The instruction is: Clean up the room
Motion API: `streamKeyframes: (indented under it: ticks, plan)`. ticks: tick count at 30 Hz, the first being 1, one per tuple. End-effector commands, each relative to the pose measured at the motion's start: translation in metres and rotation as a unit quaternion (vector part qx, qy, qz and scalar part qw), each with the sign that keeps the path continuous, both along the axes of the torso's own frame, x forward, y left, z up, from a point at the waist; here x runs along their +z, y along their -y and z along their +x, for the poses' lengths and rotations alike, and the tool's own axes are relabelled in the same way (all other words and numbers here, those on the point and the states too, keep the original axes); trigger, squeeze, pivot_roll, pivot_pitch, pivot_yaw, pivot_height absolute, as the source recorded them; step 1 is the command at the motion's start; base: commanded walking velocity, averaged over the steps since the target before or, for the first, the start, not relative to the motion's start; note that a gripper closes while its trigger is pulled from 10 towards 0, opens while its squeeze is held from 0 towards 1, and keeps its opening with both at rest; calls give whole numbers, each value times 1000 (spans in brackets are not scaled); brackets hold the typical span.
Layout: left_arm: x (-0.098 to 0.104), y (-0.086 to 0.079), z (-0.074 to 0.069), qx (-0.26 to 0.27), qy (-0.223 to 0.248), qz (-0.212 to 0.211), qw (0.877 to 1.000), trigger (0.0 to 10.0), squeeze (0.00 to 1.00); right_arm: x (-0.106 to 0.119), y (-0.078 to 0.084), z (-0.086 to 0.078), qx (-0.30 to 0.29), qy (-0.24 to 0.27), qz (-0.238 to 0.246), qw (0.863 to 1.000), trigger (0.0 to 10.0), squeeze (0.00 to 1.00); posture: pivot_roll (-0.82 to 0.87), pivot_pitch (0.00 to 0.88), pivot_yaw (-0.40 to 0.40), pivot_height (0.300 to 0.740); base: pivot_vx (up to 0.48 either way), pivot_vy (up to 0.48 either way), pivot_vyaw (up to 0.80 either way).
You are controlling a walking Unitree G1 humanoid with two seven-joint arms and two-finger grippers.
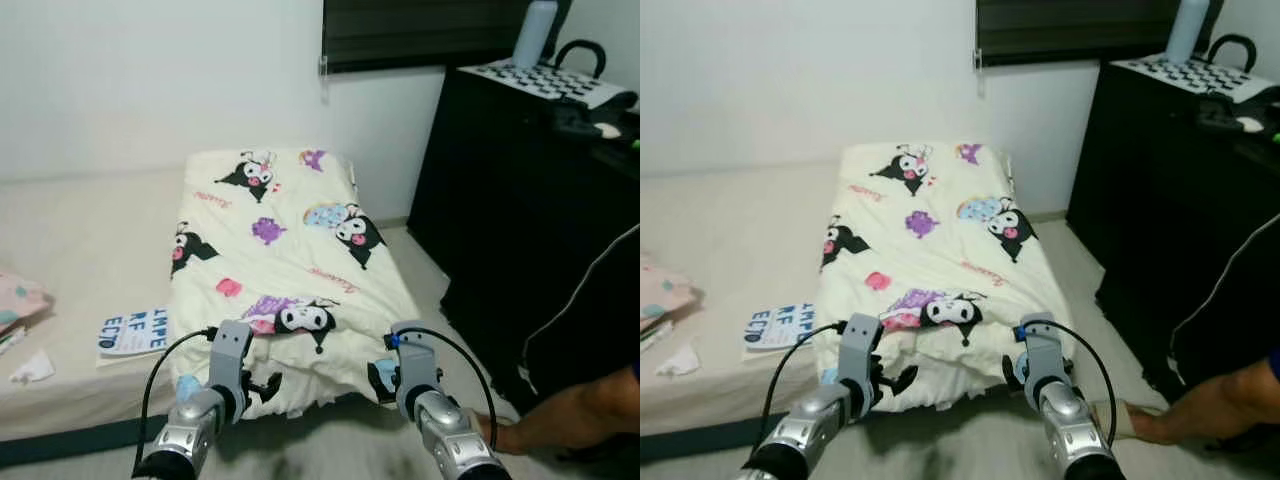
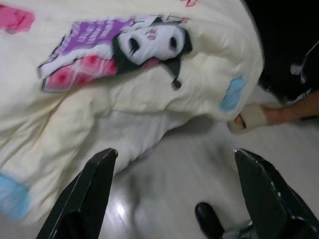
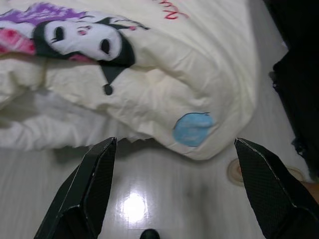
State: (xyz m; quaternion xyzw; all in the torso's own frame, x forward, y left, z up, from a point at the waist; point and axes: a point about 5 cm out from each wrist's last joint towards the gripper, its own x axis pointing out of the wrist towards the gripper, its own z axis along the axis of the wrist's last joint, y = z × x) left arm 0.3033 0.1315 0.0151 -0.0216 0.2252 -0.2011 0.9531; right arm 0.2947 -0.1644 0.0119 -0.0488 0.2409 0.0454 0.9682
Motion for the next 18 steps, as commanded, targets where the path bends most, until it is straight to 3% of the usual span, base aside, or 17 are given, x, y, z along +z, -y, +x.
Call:
streamKeyframes:
  ticks: [1,14,18]
  plan:
    - [0,3,1,-3,-5,-8,1000,10000,0,2,0,3,-5,7,2,1000,10000,0,-168,61,24,720,0,0,0]
    - [9,19,11,0,15,-7,1000,10000,0,3,2,4,-7,14,2,1000,10000,0,-191,68,16,715,0,0,0]
    - [30,6,28,61,67,-15,996,10000,0,9,5,7,-9,29,10,999,10000,0,-197,72,7,695,0,0,0]
